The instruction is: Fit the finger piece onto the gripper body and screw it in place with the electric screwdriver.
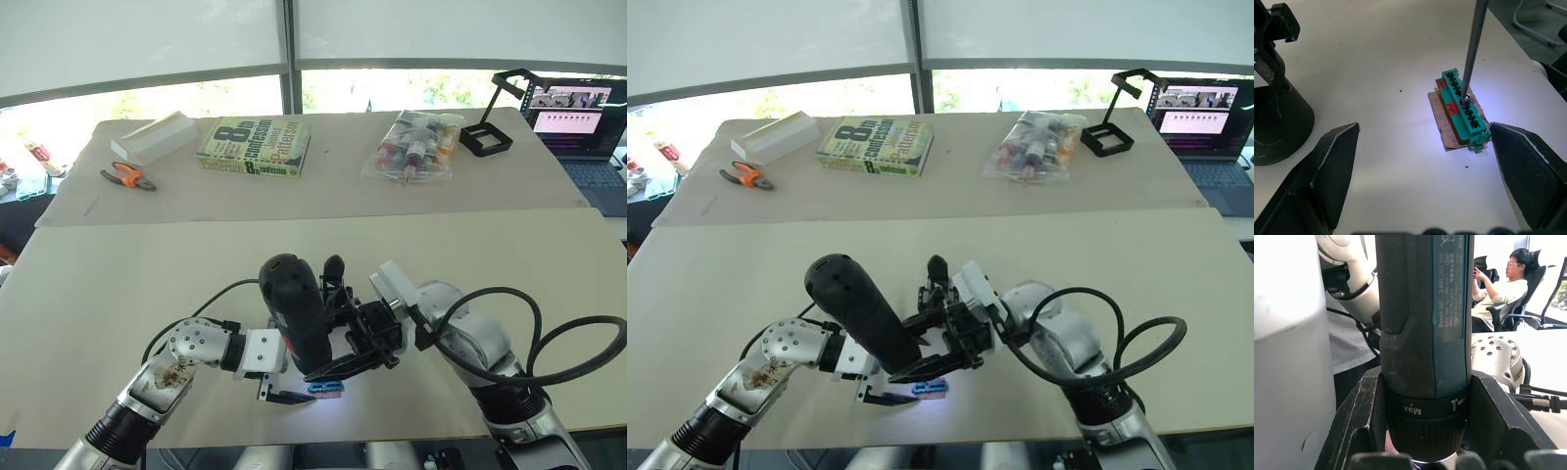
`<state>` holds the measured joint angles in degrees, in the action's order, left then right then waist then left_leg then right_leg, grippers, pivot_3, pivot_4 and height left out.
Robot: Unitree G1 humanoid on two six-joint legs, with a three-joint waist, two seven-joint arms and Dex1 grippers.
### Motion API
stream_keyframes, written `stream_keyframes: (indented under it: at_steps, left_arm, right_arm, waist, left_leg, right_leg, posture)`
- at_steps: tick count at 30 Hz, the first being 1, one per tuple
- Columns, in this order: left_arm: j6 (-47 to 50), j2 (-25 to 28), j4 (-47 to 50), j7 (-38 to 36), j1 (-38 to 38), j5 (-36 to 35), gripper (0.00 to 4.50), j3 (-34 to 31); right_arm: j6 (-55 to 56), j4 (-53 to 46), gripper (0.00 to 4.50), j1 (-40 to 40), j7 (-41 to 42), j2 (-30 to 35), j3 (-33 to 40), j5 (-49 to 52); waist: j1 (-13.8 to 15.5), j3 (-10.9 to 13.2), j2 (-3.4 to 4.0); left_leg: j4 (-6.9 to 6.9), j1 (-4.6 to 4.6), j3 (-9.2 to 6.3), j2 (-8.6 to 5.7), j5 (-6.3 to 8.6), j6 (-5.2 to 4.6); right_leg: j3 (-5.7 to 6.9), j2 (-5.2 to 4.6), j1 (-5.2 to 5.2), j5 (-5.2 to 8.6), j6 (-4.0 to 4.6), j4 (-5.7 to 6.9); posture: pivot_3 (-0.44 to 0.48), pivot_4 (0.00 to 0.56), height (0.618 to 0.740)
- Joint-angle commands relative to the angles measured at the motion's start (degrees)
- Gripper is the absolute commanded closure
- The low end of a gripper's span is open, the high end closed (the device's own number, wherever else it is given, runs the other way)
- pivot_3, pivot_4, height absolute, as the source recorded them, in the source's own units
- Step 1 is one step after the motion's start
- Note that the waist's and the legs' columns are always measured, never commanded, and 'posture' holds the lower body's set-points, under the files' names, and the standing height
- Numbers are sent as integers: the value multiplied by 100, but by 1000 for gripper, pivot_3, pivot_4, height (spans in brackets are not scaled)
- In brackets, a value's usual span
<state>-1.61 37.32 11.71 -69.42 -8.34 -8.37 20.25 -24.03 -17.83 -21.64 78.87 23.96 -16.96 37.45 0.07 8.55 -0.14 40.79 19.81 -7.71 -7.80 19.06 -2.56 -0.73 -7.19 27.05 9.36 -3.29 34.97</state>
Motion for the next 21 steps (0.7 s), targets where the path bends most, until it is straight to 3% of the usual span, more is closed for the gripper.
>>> stream_keyframes:
  at_steps: [1,21]
  left_arm:
    - [-80,12,159,-22,-19,-64,0,1]
    - [-5,51,305,-95,22,-125,0,13]
  right_arm:
    - [-17,-301,2621,-60,26,-52,111,317]
    - [126,-174,2621,-58,49,-88,68,126]
  waist:
    - [0,0,0]
    - [0,0,0]
  left_leg:
    - [0,0,0,0,0,0]
    - [0,0,0,0,0,0]
  right_leg:
    - [0,0,0,0,0,0]
    - [0,0,0,0,0,0]
  posture:
    - [0,150,740]
    - [0,150,740]
